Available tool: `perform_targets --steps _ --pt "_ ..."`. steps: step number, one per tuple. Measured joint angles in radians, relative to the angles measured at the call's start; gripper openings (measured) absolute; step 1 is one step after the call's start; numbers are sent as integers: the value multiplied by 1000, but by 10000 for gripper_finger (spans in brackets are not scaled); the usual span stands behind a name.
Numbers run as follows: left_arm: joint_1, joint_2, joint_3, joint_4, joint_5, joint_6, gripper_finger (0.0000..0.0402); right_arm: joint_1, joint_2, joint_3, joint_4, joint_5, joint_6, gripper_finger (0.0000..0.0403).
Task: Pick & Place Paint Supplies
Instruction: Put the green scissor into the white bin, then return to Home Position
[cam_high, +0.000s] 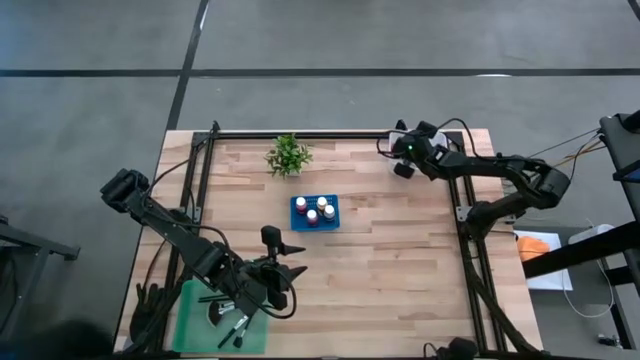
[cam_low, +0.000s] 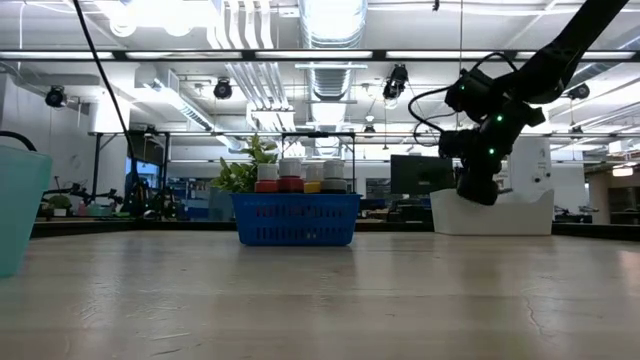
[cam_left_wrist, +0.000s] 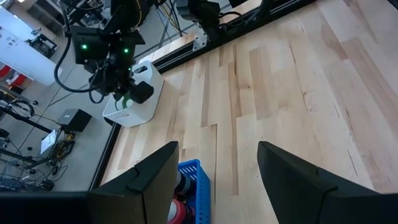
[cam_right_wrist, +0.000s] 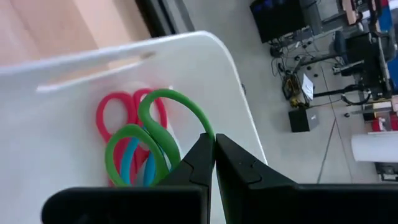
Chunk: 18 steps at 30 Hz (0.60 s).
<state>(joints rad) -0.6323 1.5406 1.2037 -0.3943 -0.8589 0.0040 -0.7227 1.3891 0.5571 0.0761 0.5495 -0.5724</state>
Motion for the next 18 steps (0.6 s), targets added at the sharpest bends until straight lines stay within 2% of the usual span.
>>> perform_targets --steps 5,13,16,18 --pt "0 0 0 0 0 0 227 -12 -30 2 11 -4 52 21" --pt "0 0 0 0 1 -3 227 -34 -126 1 -45 31 87 136" --pt "0 0 0 -2 1 -3 227 -31 -186 0 -106 48 168 171" --pt "0 0 0 -4 0 -2 227 -19 -240 0 -159 7 250 184"
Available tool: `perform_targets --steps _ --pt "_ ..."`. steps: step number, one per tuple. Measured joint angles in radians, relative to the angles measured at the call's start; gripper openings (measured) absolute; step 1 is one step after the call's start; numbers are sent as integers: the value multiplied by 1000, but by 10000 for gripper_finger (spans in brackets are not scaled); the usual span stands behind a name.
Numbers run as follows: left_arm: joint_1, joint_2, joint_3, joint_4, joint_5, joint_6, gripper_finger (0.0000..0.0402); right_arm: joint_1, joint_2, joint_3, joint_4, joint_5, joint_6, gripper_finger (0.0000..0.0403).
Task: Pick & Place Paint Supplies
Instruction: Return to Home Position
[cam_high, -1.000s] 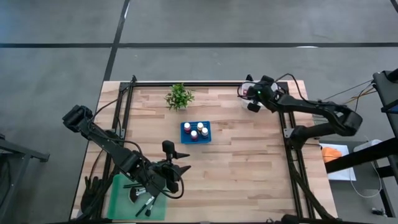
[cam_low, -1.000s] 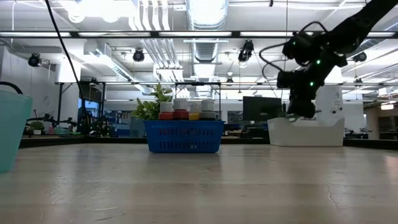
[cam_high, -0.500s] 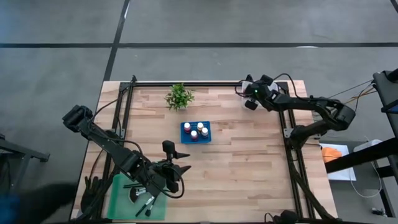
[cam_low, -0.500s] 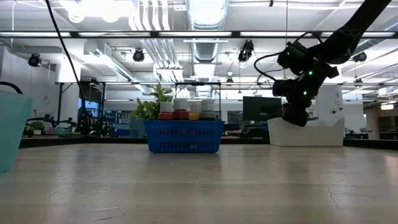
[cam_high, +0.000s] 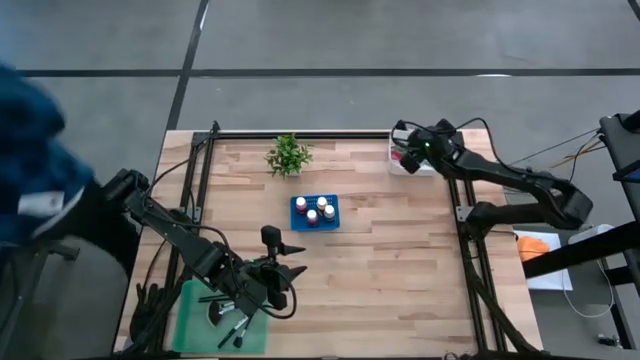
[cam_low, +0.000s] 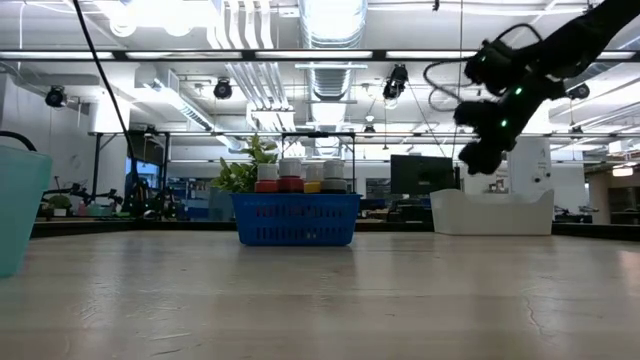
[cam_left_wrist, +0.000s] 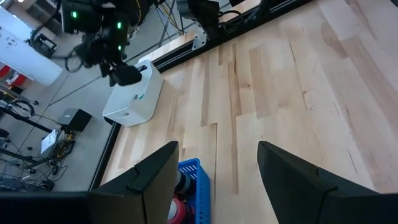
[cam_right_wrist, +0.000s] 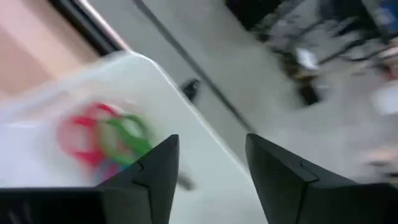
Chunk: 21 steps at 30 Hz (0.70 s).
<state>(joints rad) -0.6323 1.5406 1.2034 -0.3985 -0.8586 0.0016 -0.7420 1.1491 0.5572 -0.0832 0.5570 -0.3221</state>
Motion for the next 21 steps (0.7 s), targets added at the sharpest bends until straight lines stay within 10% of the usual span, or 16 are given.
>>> perform_targets --steps 11,17,21 --pt "-4 -55 -78 -3 -80 33 226 149 -411 -91 38 -744 325 192" --pt "10 -200 -299 359 -46 222 182 295 -615 -202 124 -724 418 192" --pt "102 -319 -473 611 191 311 121 342 -708 -219 125 -672 442 192"
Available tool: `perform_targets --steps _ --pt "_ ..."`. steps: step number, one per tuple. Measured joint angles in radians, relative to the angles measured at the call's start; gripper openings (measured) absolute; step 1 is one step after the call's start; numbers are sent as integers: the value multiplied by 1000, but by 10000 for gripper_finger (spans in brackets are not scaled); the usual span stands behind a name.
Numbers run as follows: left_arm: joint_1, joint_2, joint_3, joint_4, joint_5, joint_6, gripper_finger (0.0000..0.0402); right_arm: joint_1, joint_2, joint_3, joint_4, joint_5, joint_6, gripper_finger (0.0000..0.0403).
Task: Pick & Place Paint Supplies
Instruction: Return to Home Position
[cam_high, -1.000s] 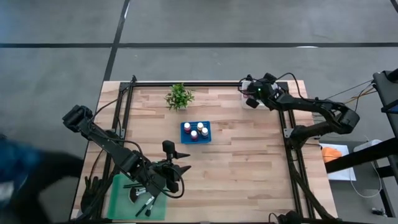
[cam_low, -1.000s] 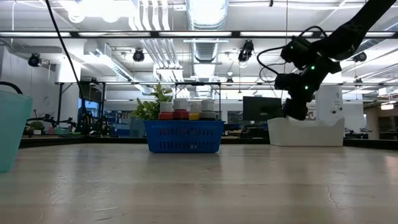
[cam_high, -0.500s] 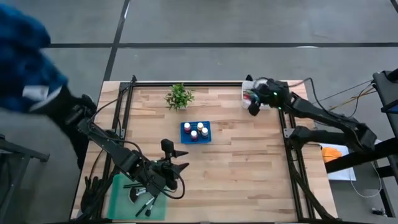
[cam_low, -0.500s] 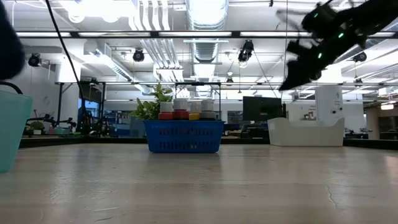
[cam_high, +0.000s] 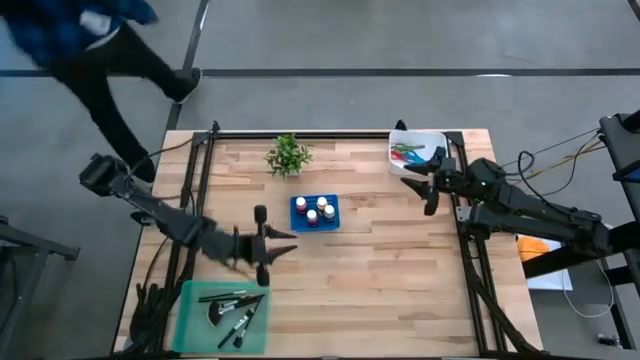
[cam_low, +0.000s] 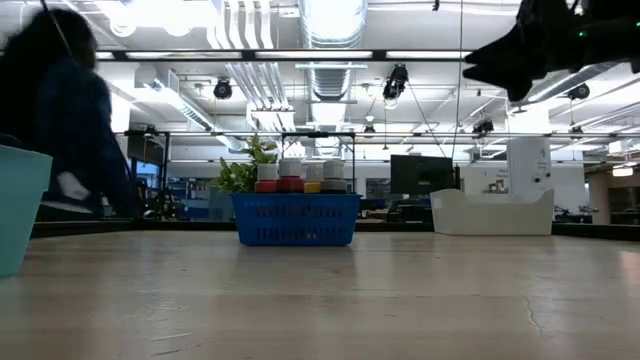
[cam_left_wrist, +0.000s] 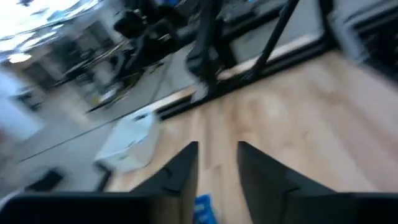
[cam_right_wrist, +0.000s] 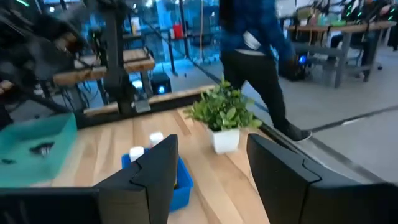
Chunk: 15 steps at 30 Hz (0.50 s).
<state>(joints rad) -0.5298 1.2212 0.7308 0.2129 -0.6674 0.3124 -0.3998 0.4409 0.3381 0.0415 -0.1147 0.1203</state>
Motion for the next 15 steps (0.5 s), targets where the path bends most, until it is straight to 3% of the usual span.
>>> perform_targets --steps 6,10,15 --pt "283 -98 -157 112 436 -99 19 12 -42 13 0 12 26 192" --pt "446 -108 -198 120 697 -158 8 11 -39 10 0 12 27 192" --pt "477 -156 -304 198 739 -154 8 12 -38 -6 -1 13 9 192"
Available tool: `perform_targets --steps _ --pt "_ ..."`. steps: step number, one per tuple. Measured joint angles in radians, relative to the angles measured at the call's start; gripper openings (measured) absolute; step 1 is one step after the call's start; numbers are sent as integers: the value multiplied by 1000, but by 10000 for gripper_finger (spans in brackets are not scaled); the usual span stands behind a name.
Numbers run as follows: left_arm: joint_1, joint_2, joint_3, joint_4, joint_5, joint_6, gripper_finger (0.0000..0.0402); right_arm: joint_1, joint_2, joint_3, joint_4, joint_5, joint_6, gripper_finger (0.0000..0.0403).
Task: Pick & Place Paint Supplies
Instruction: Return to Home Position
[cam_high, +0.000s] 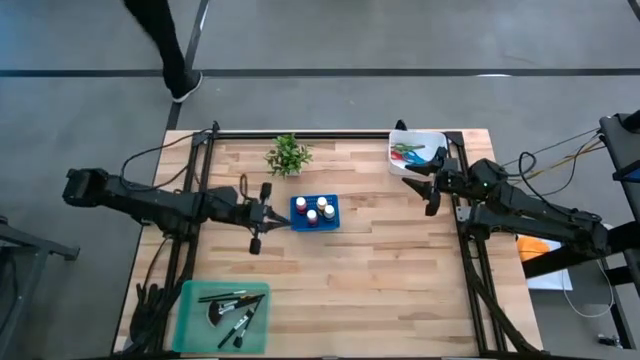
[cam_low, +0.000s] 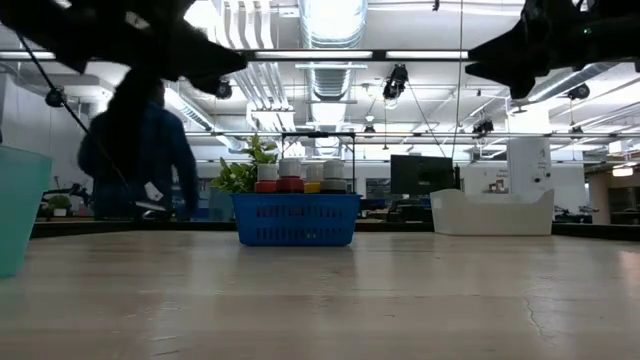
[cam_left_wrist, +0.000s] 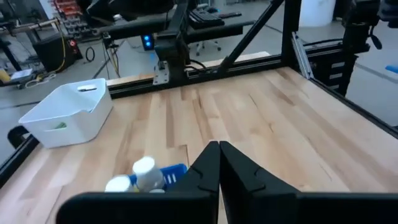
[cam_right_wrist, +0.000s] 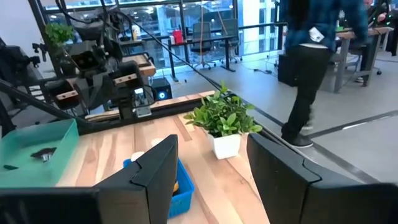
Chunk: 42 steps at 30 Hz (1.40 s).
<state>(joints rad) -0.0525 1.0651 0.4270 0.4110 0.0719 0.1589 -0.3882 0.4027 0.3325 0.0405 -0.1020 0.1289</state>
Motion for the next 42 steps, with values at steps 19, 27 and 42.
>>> perform_targets --steps 19,27,42 --pt "3 -684 -360 -26 -58 -30 7 15 -1 0 21 -4 4 192" --pt "4 -869 -419 -99 -70 -30 7 29 -1 0 21 -4 3 192" --pt "6 -955 -424 -318 -162 1 6 44 0 0 18 -8 -16 192"
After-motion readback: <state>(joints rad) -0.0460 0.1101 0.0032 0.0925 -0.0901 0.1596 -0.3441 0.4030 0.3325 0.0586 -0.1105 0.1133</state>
